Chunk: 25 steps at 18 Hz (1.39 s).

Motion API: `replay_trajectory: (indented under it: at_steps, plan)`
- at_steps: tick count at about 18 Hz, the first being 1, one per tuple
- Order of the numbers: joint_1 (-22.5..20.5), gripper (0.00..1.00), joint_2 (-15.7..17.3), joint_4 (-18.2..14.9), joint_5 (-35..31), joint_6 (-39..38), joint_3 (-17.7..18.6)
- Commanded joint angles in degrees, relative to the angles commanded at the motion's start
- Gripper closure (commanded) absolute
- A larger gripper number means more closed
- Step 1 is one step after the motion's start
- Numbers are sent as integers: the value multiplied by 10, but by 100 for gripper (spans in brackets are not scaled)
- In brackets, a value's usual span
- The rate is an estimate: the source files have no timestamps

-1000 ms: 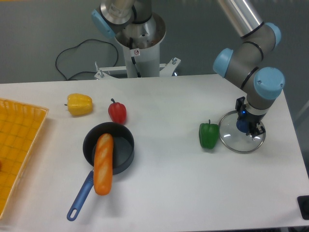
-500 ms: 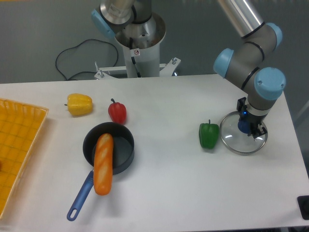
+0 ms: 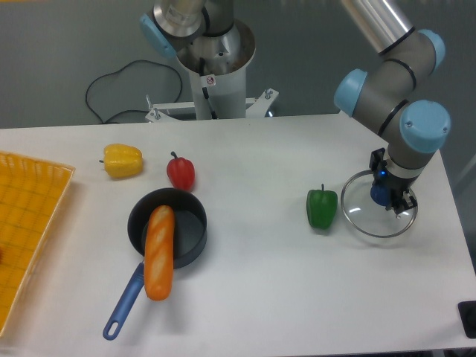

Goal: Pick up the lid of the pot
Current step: 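Lift the glass lid by its knob and carry it toward the green pepper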

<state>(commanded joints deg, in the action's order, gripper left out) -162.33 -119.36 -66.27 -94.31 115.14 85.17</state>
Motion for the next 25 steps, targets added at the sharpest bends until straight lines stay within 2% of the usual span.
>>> replay_trajectory:
  at_steps: [4,10,19,25]
  plan:
    - [1,53,1,-13,11,-1,-10]
    - [11,53,6,-58,21,-36,-33]
    - [61,53,78,-145,25,-117,-28]
    - [125,53,89,-147,46,-220,-26]
